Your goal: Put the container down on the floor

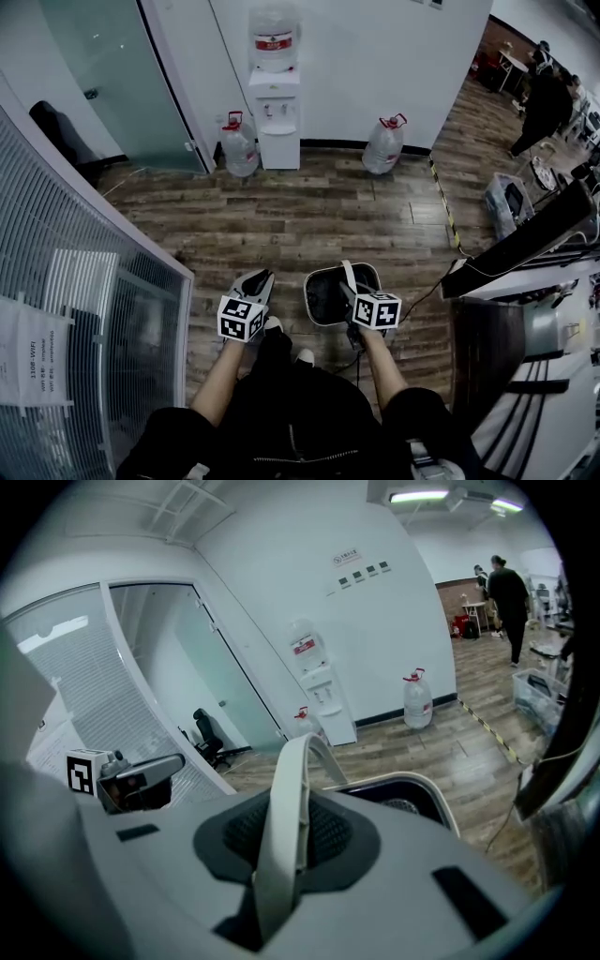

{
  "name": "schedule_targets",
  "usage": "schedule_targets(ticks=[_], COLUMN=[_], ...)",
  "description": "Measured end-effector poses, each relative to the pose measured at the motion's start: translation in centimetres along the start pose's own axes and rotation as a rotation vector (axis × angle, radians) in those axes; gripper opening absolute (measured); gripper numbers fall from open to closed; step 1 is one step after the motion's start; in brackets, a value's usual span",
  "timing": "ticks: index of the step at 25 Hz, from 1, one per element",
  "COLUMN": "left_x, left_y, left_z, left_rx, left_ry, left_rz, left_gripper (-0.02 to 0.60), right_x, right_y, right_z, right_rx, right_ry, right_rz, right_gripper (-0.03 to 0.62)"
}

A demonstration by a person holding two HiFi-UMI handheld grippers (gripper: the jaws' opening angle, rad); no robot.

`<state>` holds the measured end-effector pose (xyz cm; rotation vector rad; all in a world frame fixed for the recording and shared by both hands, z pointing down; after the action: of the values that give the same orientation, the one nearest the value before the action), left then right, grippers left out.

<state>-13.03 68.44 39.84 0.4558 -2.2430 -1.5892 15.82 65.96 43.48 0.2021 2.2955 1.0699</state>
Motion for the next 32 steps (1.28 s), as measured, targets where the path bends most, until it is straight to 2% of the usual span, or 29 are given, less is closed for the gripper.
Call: schedule_targets(ticks=[9,18,32], left_x=[1.7,4.1,10.6], left_y=[-3.0,-3.5,-5.7], left_z=[-1.1,-4.7,-11.3], left_rx=[-0.049,-0.039,-0.031], left_ry=[-0.008,0.013,0.049], left_rz=[-0.030,-0.004,0.007], left_gripper=[0.052,0.052,0.052], right_x=[0.6,0.1,0.4], right_y=[-1.5,-3.0,-8.3], right_z=[-1.3,-3.9,-11.4], right_rx=[-0.024,0.008,0.021], right_ry=[-0.002,0.013,0.037], right_rz=[0.002,-0.009,-0.009], right_gripper=[0.063,0.063,0.063])
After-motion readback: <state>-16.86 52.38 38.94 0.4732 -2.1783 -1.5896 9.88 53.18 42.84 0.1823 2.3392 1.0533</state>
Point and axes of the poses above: the fingertips, and each gripper's own axes: z backward along the fingers, x to its left, y out of its underside, the point moved 9 cm from there along z, backward along the fingers, and after that the axes turned 4 degrees about -x, right-handed, at the moved point
